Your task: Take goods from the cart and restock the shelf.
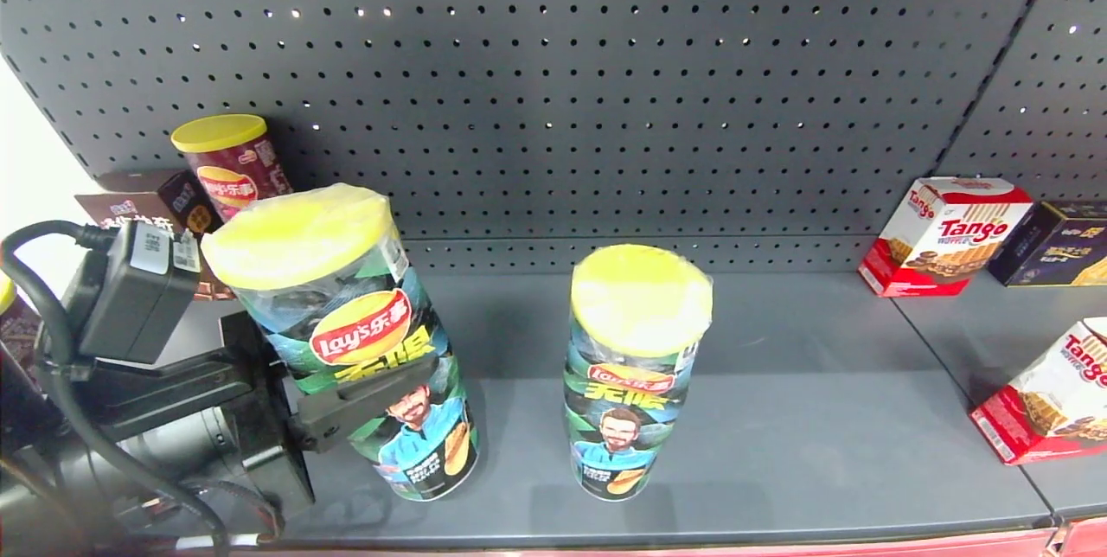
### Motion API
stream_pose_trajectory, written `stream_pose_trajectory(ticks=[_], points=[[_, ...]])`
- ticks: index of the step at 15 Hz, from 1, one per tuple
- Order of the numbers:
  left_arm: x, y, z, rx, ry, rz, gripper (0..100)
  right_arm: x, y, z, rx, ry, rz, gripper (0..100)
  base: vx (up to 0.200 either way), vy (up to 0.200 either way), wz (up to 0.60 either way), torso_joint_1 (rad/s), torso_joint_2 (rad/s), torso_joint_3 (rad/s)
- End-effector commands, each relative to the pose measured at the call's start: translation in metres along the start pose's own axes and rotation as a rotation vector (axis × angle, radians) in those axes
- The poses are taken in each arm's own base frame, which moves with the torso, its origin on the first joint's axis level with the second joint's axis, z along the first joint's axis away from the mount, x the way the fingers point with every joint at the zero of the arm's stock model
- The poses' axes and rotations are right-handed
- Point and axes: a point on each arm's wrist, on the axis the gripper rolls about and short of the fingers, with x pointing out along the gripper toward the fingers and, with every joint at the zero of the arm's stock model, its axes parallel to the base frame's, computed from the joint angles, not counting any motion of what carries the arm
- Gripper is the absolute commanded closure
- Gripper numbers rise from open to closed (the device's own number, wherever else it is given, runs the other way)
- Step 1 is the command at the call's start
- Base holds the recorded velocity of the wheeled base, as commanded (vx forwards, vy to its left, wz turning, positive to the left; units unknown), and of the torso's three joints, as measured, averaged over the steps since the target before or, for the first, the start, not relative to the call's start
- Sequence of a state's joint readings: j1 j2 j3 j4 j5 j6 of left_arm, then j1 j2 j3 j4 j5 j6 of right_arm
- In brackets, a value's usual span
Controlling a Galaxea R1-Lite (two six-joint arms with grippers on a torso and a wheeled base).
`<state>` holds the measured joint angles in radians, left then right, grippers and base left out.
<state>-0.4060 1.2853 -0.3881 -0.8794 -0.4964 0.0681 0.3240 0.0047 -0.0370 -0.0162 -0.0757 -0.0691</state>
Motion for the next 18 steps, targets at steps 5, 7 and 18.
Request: stream_pose_trajectory(ticks=[5,7,18], points=[[-0.005,-0.003,0.004,0.006,-0.022,-0.006,100,0.002,0.001,-0.005,0.008,-0.021,0.013,0,0.0,0.0,0.0,0.0,0.0,0.0],[-0.005,-0.003,0.005,0.009,-0.024,-0.01,100,0.002,0.003,-0.01,0.011,0.024,0.142,0,0.0,0.0,0.0,0.0,0.0,0.0],[0.004,0.003,0.053,-0.013,0.011,-0.023,100,0.002,0.002,-0.012,0.064,0.045,0.14,0,0.0,0.0,0.0,0.0,0.0,0.0]])
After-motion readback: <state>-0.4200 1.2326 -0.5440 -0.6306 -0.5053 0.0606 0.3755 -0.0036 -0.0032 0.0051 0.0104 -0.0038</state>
